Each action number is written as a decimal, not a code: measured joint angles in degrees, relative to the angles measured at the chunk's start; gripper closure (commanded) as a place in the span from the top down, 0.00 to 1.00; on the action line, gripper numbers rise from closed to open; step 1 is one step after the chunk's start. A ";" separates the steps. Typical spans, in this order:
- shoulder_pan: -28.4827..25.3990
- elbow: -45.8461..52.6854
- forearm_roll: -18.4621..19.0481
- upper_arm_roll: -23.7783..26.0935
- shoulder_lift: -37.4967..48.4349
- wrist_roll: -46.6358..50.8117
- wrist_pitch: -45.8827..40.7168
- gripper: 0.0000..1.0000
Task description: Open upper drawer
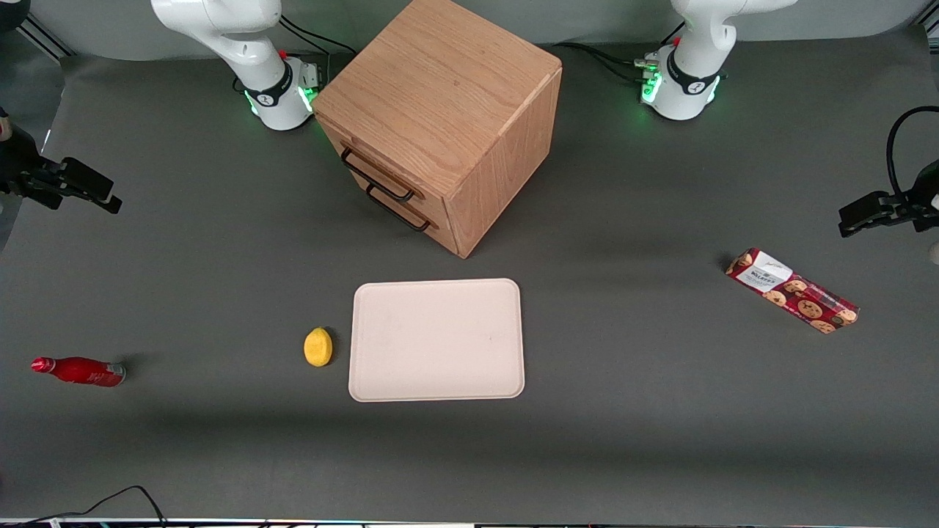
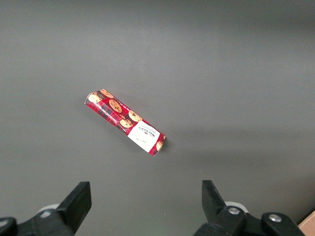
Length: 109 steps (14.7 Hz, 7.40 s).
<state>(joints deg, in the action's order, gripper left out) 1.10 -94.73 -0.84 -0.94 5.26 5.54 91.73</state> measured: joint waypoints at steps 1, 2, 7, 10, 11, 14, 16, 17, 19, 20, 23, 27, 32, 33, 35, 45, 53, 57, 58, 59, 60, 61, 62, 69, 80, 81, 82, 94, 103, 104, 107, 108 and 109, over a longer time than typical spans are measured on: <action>0.00 -0.02 0.00 -0.02 0.07 0.03 0.00 1.00; 0.00 -0.05 0.00 -0.03 0.08 0.06 0.00 1.00; -0.43 -0.51 -0.01 -0.01 0.08 1.51 0.00 1.00; -1.17 -0.77 -0.22 0.34 0.07 2.86 -0.02 1.00; -1.49 -0.87 -0.43 0.42 0.07 2.86 -0.02 1.00; -2.00 -1.45 -1.85 1.21 0.07 0.98 -0.02 1.00; -2.05 -2.33 -2.07 3.25 0.03 -3.81 0.00 1.00; -2.05 -2.72 -2.26 4.29 0.02 -6.60 0.14 1.00; -2.04 -3.23 -4.68 6.03 -0.04 -12.77 0.48 1.00; -2.03 -3.45 -6.71 6.60 -0.11 -15.26 0.69 1.00; -1.98 -3.57 -10.44 8.77 -0.80 -21.17 1.58 1.00; -2.01 -4.77 -10.70 15.23 -3.24 -25.79 4.04 1.00; -2.04 -8.54 -10.71 20.88 -6.07 -27.91 8.16 1.00; -2.05 -8.84 -10.71 21.74 -6.72 -28.02 8.52 1.00; -2.07 -9.37 -10.71 23.49 -7.96 -28.16 9.42 1.00; -2.34 -16.76 -10.72 28.44 -8.98 -28.16 14.18 1.00; -3.08 -18.79 -10.72 29.27 -10.25 -28.16 14.24 1.00; -3.08 -19.86 -10.72 29.30 -11.06 -28.19 15.92 1.00; -3.15 -20.24 -10.72 29.41 -11.27 -28.21 16.43 1.00; -3.34 -20.57 -10.72 29.52 -11.47 -28.21 16.78 1.00; -3.55 -20.95 -10.72 29.63 -11.59 -28.21 17.33 1.00; -3.65 -21.25 -10.72 29.71 -11.63 -28.21 17.68 1.00; -3.71 -21.54 -10.72 29.75 -11.64 -28.21 18.08 1.00; -3.71 -22.20 -10.72 29.77 -11.70 -28.23 19.11 1.00; -3.69 -22.33 -10.71 28.62 -12.36 -28.31 22.42 1.00; -3.69 -22.33 -10.66 28.24 -12.37 -28.36 22.69 1.00; -3.68 -22.32 -10.46 27.84 -12.38 -28.44 22.96 1.00; -3.59 -20.10 -4.98 21.61 -13.49 -28.82 24.95 1.00; -3.60 -16.78 -2.56 18.38 -15.89 -29.07 24.98 1.00; -3.60 -16.38 -2.24 17.98 -16.22 -29.36 25.06 1.00; -3.58 -15.46 -2.05 16.68 -16.90 -30.06 25.09 1.00; -3.57 -15.22 -1.94 16.39 -17.13 -30.12 25.09 1.00; -3.52 -14.88 -1.90 16.24 -17.36 -30.22 25.09 1.00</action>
<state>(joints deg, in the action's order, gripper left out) -2.41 -109.61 -2.74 15.30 -12.10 -24.68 116.82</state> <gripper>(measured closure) 0.000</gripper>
